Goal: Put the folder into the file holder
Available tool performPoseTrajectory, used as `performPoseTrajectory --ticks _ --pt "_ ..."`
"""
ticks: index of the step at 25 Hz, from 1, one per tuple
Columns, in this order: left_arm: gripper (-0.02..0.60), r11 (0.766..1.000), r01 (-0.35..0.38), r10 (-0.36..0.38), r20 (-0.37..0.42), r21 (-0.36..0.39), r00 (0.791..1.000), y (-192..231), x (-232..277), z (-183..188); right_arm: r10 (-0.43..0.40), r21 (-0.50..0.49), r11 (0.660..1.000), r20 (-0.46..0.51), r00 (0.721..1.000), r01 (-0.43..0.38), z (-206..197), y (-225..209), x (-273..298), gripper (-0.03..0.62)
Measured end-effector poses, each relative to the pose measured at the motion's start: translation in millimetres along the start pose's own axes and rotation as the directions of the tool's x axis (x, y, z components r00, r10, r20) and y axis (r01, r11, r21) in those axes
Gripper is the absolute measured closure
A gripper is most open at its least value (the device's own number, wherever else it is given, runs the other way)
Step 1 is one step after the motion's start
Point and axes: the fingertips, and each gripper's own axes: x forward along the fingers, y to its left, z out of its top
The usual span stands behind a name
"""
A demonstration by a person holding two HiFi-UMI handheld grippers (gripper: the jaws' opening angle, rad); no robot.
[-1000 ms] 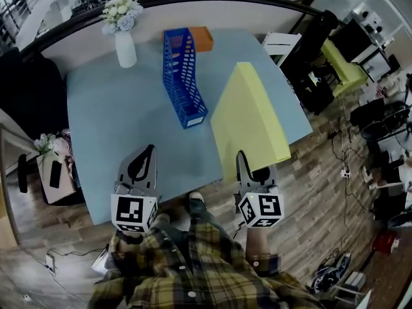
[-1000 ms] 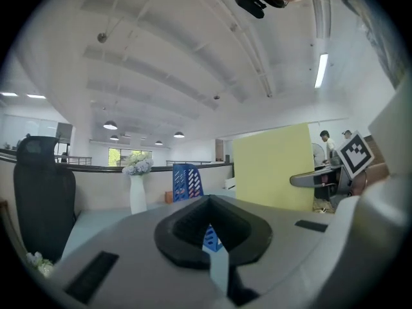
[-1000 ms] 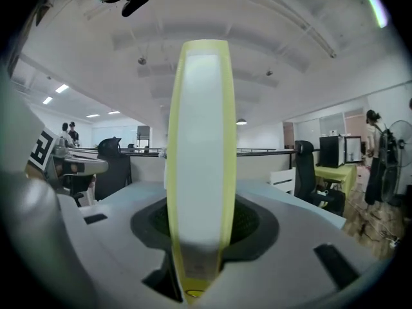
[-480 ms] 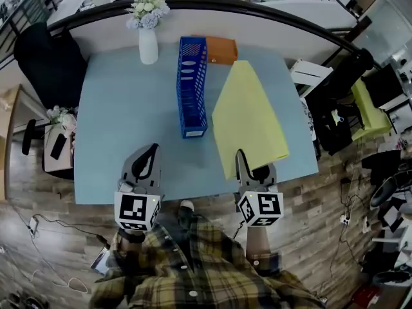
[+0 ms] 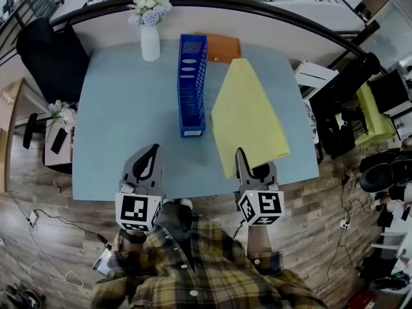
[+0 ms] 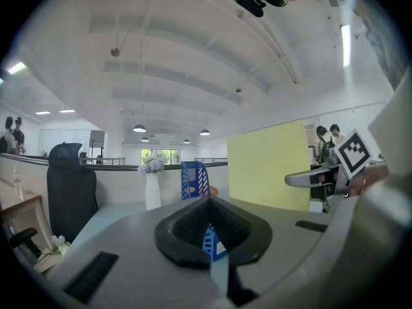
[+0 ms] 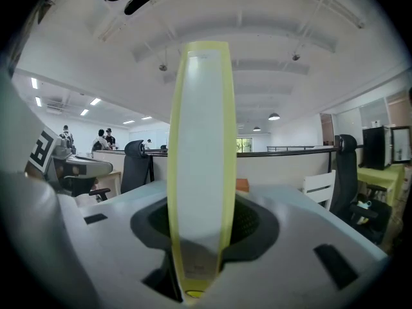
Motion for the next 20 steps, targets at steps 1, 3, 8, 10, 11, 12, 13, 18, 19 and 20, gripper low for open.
performPoseTrajectory --ticks 1,3,8,10,11,12,13,18,19,20 --pt "0.588 1.000 0.005 -0.005 0.001 0.000 1.000 1 1 0 -0.002 0.000 1.000 0.000 1.000 0.002 0 1 0 0.428" --pt "0.588 1.000 0.016 -0.016 0.004 0.002 1.000 2 2 1 -0.010 -0.002 1.000 0.001 1.000 0.010 1 3 0 0.428" --pt "0.588 0.999 0.043 -0.043 0.012 0.006 0.999 2 4 2 -0.027 -0.009 1.000 0.008 1.000 0.028 4 5 -1 0.428" --pt "0.588 0.999 0.049 -0.049 0.015 0.004 0.999 2 3 2 -0.034 -0.013 0.999 0.010 0.999 0.034 5 7 -3 0.428" --pt "0.588 0.999 0.051 -0.051 0.015 0.003 0.999 2 3 2 -0.035 -0.016 0.999 0.011 0.999 0.035 5 8 -4 0.428" --pt "0.588 0.999 0.053 -0.053 0.016 0.003 0.998 1 2 1 -0.036 -0.019 0.999 0.013 0.999 0.037 6 9 -5 0.428" --pt "0.588 0.999 0.054 -0.054 0.016 0.003 0.998 1 1 1 -0.037 -0.023 0.999 0.016 0.999 0.038 7 10 -6 0.428" --pt "0.588 0.998 0.058 -0.058 0.022 0.008 0.998 1 -5 4 -0.040 -0.035 0.998 0.047 0.998 0.042 22 14 -13 0.428" --pt "0.588 0.998 0.057 -0.058 0.023 0.007 0.998 1 -6 4 -0.039 -0.039 0.998 0.055 0.998 0.042 25 15 -15 0.428" --pt "0.588 0.998 0.056 -0.057 0.024 0.007 0.998 1 -8 4 -0.038 -0.043 0.998 0.063 0.997 0.041 28 16 -16 0.428"
